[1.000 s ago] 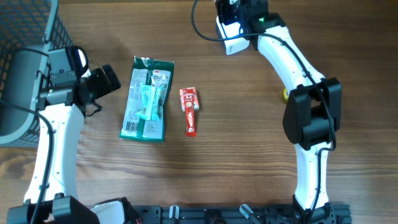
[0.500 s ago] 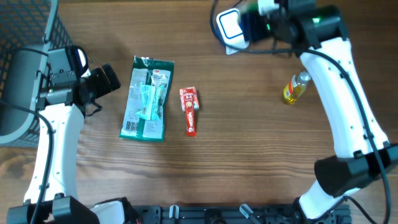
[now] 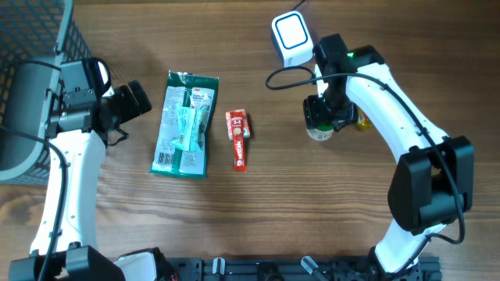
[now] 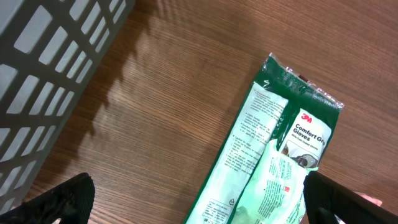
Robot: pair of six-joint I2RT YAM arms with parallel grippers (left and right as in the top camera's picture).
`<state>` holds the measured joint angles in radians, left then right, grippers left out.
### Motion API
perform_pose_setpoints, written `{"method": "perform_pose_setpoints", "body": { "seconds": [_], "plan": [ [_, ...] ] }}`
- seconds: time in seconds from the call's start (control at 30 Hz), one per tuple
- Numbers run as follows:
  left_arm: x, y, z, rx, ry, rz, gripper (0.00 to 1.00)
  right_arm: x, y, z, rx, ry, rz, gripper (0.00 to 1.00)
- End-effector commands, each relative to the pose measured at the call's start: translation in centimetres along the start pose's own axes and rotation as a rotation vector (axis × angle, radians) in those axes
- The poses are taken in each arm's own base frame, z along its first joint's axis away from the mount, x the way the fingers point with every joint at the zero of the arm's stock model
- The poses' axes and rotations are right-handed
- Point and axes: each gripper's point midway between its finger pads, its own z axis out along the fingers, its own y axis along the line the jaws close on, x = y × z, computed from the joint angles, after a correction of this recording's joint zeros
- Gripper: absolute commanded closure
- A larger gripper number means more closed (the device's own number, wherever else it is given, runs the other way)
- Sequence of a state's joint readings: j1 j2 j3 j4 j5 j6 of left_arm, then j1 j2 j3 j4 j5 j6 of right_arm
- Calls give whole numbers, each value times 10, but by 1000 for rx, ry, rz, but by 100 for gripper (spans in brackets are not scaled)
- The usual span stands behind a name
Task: Scan the item barcode
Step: 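Lower the jar beside the bottle and open the right gripper, then move the right gripper toward the red Nescafe stick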
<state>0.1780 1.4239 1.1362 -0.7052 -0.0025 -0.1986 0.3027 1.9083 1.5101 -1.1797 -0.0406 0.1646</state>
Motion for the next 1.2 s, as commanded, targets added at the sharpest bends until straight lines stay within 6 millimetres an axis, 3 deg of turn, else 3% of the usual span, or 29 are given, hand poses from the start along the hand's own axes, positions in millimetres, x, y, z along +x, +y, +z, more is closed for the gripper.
{"method": "perform_pose_setpoints", "body": {
  "seconds": [0.0, 0.03, 0.27, 0.37, 0.4, 0.5, 0.63, 0.8, 0.87, 0.97, 1.1, 1.17],
  "plan": [
    [-3, 1, -1, -3, -8, 9, 0, -4, 0, 7, -5, -21, 20, 28],
    [-3, 1, -1, -3, -8, 9, 0, -7, 0, 7, -7, -33, 20, 20],
    [-3, 1, -1, -3, -8, 9, 0, -21, 3, 1, -16, -91, -10, 19],
    [-3, 1, -1, -3, -8, 9, 0, -42, 8, -26, -30, -168, -14, 20],
    [-3, 1, -1, -3, -8, 9, 0, -52, 15, -44, -41, -210, -23, 23],
    [-3, 1, -1, -3, -8, 9, 0, -66, 32, -65, -68, -281, -37, 34],
    [-3, 1, -1, -3, -8, 9, 0, -59, 64, -53, -111, -258, -16, 50],
    [-3, 1, -1, -3, -8, 9, 0, -44, 92, -14, -97, -193, -70, 56],
    [-3, 1, -1, -3, -8, 9, 0, -37, 89, 1, -60, -156, -19, 56],
    [-3, 1, -1, -3, -8, 9, 0, -32, 67, 18, 47, -136, 13, 56],
    [-3, 1, -1, -3, -8, 9, 0, -30, 27, 17, 215, -135, 43, 56],
    [-3, 1, -1, -3, -8, 9, 0, -26, 18, 17, 230, -111, 56, 56]
  ]
}}
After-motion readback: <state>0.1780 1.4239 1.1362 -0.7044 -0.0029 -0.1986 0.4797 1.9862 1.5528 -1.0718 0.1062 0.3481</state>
